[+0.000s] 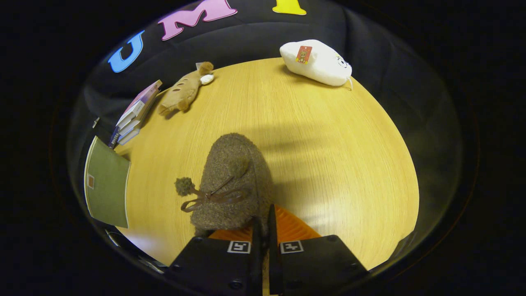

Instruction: Open the storage box then place both shoes into the box .Put the left shoe in first, then the right shoe, with the right side of both shoes facing outward in a uniform manner.

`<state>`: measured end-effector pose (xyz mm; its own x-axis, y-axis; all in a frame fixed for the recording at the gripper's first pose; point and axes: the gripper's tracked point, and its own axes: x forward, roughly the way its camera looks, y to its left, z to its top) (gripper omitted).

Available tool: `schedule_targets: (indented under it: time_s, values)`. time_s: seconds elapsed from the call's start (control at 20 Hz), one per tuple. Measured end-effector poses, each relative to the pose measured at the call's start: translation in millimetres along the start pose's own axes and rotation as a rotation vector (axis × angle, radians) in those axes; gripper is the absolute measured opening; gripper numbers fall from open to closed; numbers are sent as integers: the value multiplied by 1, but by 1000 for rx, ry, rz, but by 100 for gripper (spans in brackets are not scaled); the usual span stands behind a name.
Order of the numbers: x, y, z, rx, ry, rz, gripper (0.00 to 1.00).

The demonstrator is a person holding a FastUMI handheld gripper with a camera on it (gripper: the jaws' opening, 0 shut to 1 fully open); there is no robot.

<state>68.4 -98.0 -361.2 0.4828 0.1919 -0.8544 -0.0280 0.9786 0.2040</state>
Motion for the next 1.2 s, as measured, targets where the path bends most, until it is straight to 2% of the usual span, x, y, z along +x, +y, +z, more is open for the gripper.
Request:
schedule_targets:
  time_s: [0.1, 0.3, 0.6, 0.9, 1.2]
  values:
    - [-8, 3, -6, -4, 9, 17, 6]
    - [-38, 17, 1, 11, -35, -2, 7]
    - [-98, 71, 32, 92, -114, 3, 6]
    - [-151, 164, 52, 144, -197, 38, 6]
    - [-179, 293, 57, 97, -217, 142, 6]
